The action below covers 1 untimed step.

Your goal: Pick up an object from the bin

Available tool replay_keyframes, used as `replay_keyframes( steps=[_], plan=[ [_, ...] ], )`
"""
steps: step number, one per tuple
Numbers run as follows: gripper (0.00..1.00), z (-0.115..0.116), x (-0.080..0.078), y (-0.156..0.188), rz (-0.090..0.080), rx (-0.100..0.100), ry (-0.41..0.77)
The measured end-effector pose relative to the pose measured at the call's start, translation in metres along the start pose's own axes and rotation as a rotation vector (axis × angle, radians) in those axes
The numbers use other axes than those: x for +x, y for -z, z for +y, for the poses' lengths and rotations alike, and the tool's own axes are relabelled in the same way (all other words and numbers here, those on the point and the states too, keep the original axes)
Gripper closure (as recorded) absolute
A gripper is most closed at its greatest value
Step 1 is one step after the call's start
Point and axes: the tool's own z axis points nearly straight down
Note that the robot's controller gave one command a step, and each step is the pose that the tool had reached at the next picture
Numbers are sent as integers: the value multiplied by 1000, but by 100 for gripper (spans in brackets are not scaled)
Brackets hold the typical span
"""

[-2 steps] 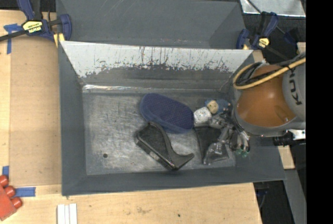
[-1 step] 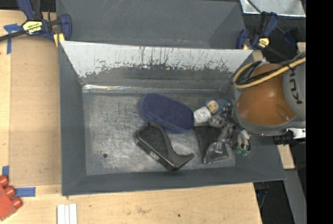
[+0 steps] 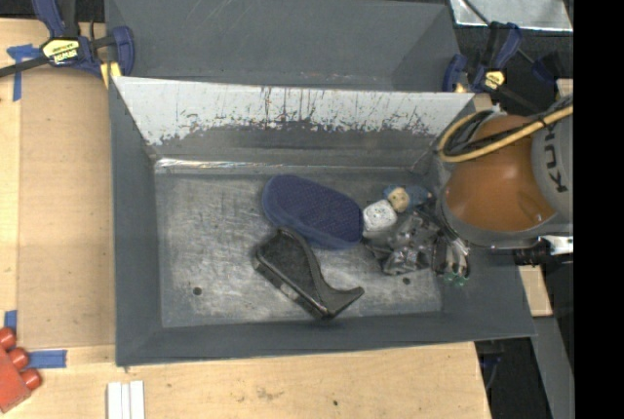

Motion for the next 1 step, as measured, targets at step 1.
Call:
replay_keyframes(
  steps=[1],
  plan=[
    [100,0,-3,37,19,1,1]
  ],
)
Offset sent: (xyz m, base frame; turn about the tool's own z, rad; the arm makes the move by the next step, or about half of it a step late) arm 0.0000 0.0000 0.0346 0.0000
